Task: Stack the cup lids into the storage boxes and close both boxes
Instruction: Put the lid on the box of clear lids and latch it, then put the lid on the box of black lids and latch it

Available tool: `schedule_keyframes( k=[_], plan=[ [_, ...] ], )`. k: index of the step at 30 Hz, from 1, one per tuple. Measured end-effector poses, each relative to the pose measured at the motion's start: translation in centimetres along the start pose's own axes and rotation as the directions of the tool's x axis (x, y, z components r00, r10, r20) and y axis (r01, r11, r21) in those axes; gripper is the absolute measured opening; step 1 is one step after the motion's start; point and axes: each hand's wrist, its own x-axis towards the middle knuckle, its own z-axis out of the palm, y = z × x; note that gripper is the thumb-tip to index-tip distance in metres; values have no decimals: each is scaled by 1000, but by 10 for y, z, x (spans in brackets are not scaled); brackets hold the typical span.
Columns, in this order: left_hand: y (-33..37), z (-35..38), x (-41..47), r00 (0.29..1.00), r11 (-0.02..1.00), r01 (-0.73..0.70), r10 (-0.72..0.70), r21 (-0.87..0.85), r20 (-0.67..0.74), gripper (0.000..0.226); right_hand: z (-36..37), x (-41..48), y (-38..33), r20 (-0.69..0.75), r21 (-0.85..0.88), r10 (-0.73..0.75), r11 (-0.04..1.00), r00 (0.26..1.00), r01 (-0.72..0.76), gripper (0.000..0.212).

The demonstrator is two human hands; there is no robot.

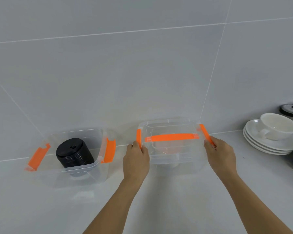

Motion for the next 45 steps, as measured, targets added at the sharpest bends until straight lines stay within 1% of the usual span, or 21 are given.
schedule_keyframes(
  k=[2, 6, 10, 13, 15, 17, 19, 21, 23, 25, 29, 32, 34, 36, 38, 42, 45],
  plan=[
    [0, -1, -1, 1000, 1000, 3, -3, -2, 2, 24, 0, -1, 0, 1, 20, 0, 1000, 1000, 0, 39],
    [-2, -1, -2, 1000, 1000, 6, -6, -18, -8, 24, 0, -4, 0, 2, 113, 18, 993, 1000, -18, 34],
    [-2, -2, -2, 1000, 999, 22, -21, 41, -21, 28, -2, -5, -2, 4, 151, 28, 988, 1000, -28, 28],
    [-2, -3, -3, 999, 999, 41, -41, 27, -11, 31, -3, -6, -2, 13, 160, 39, 986, 999, -41, 27],
    [-1, -6, -4, 998, 998, 59, -60, 35, 26, 32, -5, -7, -4, 27, 128, 35, 991, 999, -38, 27],
    [-1, -12, -3, 992, 994, 74, -82, 79, 94, 36, -8, -6, -7, 48, 80, 38, 996, 998, -41, 28],
    [-1, -20, -3, 987, 990, 67, -84, 122, 140, 40, -12, -4, -9, 87, -14, 58, 998, 995, -57, 28],
    [0, -30, -2, 986, 990, 45, -66, 134, 150, 42, -18, -2, -11, 144, -139, 81, 988, 986, -61, 33],
    [3, -43, -3, 987, 991, 40, -59, 127, 152, 44, -26, -1, -14, 189, -243, 80, 969, 979, -32, 44],
    [8, -58, -5, 992, 988, 33, -51, 149, 117, 55, -37, -2, -21, 204, -297, 58, 955, 977, 5, 51],
    [13, -97, -11, 999, 982, -15, 8, 187, 38, 58, -55, -12, -51, 216, -311, -41, 944, 975, 109, 59],
    [9, -127, -20, 999, 986, -21, 27, 168, -36, 56, -59, -24, -80, 208, -290, -156, 933, 966, 213, 66],
    [2, -147, -28, 993, 987, -35, 53, 158, -110, 55, -56, -33, -100, 191, -294, -261, 905, 946, 309, 70],
    [-7, -167, -39, 979, 983, -67, 98, 171, -181, 56, -49, -44, -120, 143, -255, -387, 875, 911, 412, 75],
    [-20, -187, -50, 961, 977, -92, 137, 190, -239, 57, -40, -56, -143, 105, -175, -486, 850, 867, 497, 79],
    [-53, -226, -75, 930, 966, -102, 176, 236, -321, 62, -19, -92, -188, 76, -53, -624, 776, 777, 628, 83],
    [-80, -255, -92, 914, 959, -54, 159, 278, -373, 72, -3, -122, -218, 117, 5, -696, 714, 709, 700, 84]
  ],
)
